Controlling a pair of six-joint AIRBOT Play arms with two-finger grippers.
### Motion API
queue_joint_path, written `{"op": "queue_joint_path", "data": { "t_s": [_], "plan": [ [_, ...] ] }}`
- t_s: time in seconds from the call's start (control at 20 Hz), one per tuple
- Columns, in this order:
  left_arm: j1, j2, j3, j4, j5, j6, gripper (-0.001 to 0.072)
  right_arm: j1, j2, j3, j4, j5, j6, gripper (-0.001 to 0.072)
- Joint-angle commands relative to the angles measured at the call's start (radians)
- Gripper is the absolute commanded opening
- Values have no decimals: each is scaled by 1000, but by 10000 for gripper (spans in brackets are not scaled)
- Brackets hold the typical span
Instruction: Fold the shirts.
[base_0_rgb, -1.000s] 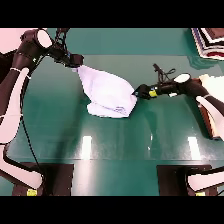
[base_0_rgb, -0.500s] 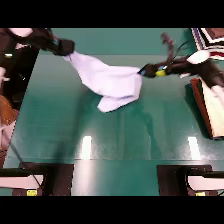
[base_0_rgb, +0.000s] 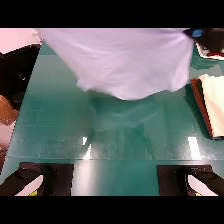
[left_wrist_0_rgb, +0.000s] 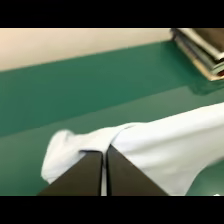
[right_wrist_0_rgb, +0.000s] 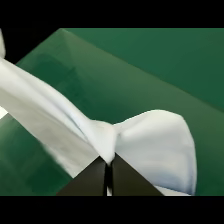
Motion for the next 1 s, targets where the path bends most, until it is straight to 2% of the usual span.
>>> {"op": "queue_joint_path", "data": {
  "t_s": [0.0,0.1,0.25,0.55,0.75,0.95],
  "plan": [
    [1,83,0,-80,-5,-6,23,-5,110,28,-106,8,99,14],
    [1,59,-13,-84,-29,-5,23,-5,106,27,-105,14,137,14],
    [1,-45,-54,-21,-54,-4,22,-5,-2,26,-104,51,143,14],
    [1,-397,-255,-2,-60,-5,24,-4,-464,26,-102,63,143,14],
    [1,-636,-306,-3,18,33,24,23,-675,26,-93,7,143,14],
    [2,-704,-306,23,156,26,25,31,-730,26,-93,-61,144,16]
  ]
}}
